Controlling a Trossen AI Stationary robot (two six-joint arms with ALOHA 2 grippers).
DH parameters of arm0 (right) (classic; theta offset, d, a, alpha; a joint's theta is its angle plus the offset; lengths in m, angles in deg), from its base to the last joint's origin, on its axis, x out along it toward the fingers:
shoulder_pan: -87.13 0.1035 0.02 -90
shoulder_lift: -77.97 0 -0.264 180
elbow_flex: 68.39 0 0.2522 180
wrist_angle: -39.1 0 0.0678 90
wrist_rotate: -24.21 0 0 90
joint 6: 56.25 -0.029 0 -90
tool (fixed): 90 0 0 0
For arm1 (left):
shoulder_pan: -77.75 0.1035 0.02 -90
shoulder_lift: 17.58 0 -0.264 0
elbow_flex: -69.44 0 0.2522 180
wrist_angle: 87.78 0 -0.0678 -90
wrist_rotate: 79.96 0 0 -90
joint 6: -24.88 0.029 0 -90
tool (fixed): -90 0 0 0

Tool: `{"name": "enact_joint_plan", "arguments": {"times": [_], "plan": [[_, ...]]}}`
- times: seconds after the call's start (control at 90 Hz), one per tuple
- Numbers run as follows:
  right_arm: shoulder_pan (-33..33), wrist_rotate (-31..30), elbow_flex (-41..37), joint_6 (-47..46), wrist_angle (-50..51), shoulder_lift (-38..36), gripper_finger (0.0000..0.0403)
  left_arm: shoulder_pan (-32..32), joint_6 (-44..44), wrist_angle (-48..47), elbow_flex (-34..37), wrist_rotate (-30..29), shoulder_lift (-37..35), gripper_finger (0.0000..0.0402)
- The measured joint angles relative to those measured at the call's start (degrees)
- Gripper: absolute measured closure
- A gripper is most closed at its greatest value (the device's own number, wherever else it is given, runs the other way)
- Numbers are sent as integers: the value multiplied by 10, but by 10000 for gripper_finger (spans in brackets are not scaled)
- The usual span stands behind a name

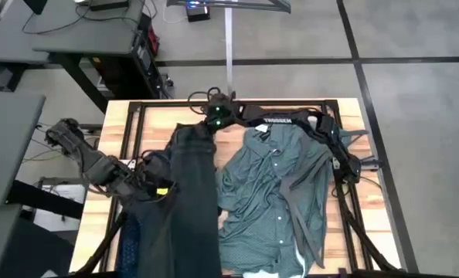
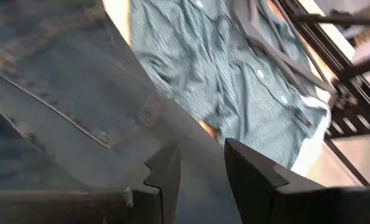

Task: Hang clothes
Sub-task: Hang the black pants on the rack

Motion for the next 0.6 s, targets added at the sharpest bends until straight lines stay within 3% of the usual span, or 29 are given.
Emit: {"name": "enact_joint_plan", "arguments": {"times": [0.3,0.6], "plan": [[-79,2,0,14,14,0,403,103,70,8,0,25,0,295],[-155,1,0,-13,5,0,399,153,95,9,0,42,0,295]]}}
